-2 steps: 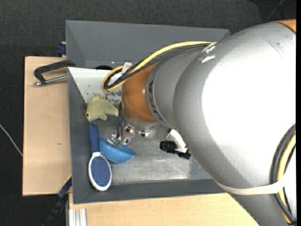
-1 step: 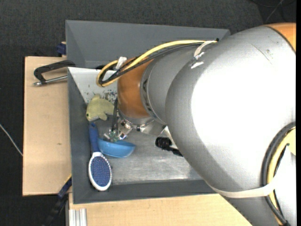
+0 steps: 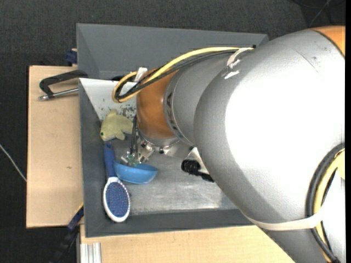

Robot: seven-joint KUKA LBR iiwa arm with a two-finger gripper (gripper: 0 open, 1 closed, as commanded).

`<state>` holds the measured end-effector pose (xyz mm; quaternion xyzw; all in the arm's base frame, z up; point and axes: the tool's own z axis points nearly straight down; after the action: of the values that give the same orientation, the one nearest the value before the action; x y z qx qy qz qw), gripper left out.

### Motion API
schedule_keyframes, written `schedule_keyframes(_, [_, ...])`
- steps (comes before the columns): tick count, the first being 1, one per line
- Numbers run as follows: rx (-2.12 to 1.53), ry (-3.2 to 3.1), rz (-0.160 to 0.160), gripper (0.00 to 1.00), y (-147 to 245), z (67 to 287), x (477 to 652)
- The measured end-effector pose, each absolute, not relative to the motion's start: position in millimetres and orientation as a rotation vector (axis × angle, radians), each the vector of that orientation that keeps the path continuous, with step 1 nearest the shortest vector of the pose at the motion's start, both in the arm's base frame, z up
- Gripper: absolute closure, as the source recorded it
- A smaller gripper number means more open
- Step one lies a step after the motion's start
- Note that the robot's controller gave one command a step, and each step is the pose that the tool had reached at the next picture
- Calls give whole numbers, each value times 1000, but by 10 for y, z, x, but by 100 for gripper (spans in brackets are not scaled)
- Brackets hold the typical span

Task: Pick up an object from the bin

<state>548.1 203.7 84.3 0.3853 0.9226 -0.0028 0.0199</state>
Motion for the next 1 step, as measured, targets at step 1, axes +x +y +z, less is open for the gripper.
schedule_keyframes(1, [1206,2853,-1,0,2054,863,5429])
